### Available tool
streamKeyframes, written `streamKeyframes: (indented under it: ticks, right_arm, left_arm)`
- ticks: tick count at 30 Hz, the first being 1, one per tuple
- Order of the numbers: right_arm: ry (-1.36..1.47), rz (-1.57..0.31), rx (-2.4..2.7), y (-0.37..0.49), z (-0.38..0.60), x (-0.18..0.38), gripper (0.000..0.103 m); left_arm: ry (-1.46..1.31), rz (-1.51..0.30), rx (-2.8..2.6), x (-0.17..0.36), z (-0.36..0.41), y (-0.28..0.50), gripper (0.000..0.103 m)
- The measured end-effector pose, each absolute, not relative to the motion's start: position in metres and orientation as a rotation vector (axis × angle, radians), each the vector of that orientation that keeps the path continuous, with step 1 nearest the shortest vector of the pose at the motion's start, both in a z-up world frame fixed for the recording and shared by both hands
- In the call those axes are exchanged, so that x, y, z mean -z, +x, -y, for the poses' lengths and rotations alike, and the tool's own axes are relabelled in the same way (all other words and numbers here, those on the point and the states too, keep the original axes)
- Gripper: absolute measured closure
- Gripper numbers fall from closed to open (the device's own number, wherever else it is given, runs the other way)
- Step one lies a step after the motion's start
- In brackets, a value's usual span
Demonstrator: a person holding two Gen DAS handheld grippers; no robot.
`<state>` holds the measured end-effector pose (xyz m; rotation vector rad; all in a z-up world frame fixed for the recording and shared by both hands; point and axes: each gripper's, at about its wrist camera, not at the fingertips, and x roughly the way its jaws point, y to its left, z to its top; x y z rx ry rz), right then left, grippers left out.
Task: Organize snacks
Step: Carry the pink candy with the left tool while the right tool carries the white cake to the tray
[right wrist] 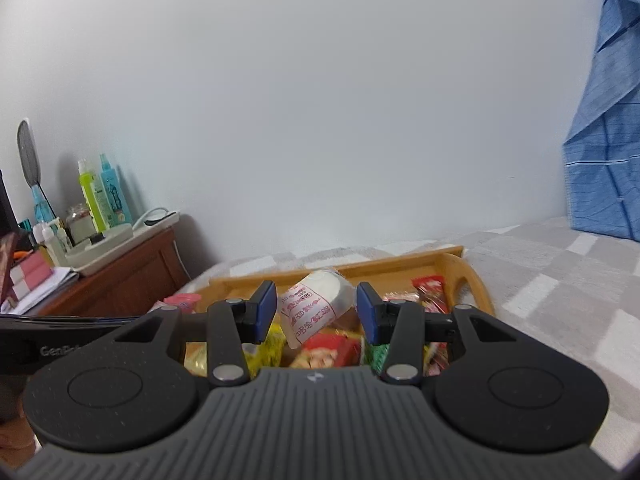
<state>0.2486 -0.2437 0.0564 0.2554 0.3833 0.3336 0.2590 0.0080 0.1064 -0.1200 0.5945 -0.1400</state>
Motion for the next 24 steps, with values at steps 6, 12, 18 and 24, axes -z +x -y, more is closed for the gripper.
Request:
streamKeyframes:
  ticks: [6,12,18,24]
  right_arm:
    - [0.219,-0.425,-0.403,0.287,0.230,-0.055,0.055]
    - [0.142,-0.515,-0.469,0.325,0.207,-0.049,0.055]
    - [0.069,-0.614,-0.512,0.360,0.187,-0.037,0.055]
    - [0.049,-0.671,-0.521,0.386,0.180,-0.030,0.055]
  left_arm:
    - [-0.205,-0.649,0.156,-0.103,-0.024,0.311,0.076]
    - [-0.226,-0.700,0.167,-0.088,-0.030,0.356,0.076]
    - [-0.222,-0.758,0.175,-0.069,-0.033,0.392,0.076]
    - [-0.224,-0.776,0.186,-0.060,-0.038,0.415,0.076]
